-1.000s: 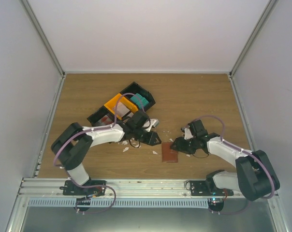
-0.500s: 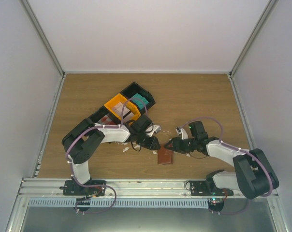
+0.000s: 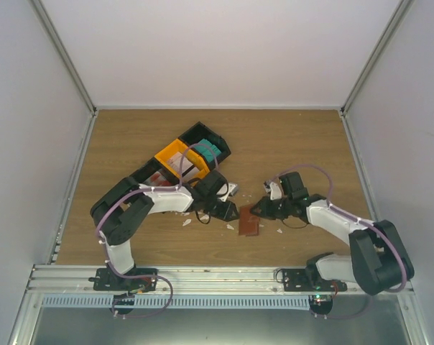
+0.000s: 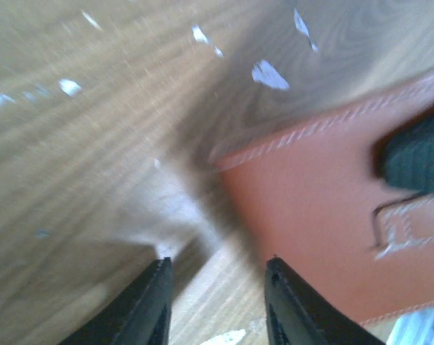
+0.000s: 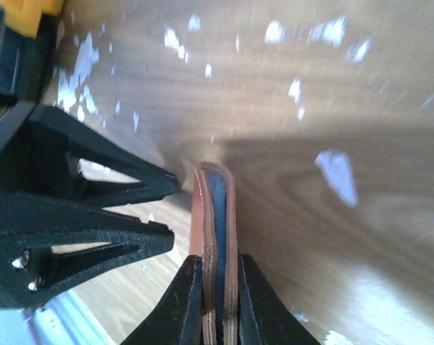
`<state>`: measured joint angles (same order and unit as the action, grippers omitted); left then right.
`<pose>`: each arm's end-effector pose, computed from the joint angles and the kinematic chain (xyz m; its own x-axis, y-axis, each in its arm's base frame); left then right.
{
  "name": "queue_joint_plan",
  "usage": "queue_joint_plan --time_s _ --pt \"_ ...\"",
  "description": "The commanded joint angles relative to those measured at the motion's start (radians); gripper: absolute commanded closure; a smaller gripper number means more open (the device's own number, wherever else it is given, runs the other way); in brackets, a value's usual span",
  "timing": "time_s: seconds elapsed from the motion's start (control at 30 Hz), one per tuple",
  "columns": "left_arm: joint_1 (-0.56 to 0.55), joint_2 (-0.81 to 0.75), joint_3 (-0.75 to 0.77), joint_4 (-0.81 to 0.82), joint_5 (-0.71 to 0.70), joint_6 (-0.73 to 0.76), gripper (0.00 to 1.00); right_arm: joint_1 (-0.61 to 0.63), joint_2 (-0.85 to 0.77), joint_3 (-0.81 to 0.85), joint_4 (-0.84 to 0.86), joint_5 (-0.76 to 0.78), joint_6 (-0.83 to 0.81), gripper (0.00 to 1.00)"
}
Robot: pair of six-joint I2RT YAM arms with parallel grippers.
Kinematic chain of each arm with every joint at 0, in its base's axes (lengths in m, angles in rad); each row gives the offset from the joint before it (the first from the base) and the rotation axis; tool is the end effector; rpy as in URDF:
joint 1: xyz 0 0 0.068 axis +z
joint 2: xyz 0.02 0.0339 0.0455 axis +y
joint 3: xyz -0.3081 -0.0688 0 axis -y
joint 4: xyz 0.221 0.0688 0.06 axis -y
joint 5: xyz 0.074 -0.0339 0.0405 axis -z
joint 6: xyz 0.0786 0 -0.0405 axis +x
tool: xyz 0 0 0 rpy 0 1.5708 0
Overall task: Put the credit cards into the card holder
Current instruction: Adjust the card holder at the center of the board.
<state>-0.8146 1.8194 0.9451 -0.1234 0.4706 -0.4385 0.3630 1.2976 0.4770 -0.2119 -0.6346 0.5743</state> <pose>0.2223 -0.2876 0.1601 -0.8689 0.3697 -0.3292 0.4950 0.6513 -0.5752 0.1721 0.1152 0.1715 -0.9836 0.0944 -0.1539 -0.0426 0.7071 0.7059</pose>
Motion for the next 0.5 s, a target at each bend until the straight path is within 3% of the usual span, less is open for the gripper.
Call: queue_joint_plan --time_s 0.0,0.17,0.3,0.47 --pt "-0.003 -0.097 0.026 0.028 -0.196 -0.047 0.58 0.002 -0.071 0.163 -0.229 0.266 -0.084 0.99" --pt "0.024 -0.204 0.024 0.027 -0.365 -0.093 0.44 0.005 -0.087 0.322 -0.404 0.587 -0.102 0.99" --pt "0.074 -0.296 0.018 0.012 -0.439 -0.149 0.4 0.029 -0.037 0.429 -0.495 0.861 -0.106 1.0" --pt "0.146 -0.371 0.007 -0.003 -0.432 -0.168 0.37 0.123 0.091 0.512 -0.538 1.027 -0.121 1.0"
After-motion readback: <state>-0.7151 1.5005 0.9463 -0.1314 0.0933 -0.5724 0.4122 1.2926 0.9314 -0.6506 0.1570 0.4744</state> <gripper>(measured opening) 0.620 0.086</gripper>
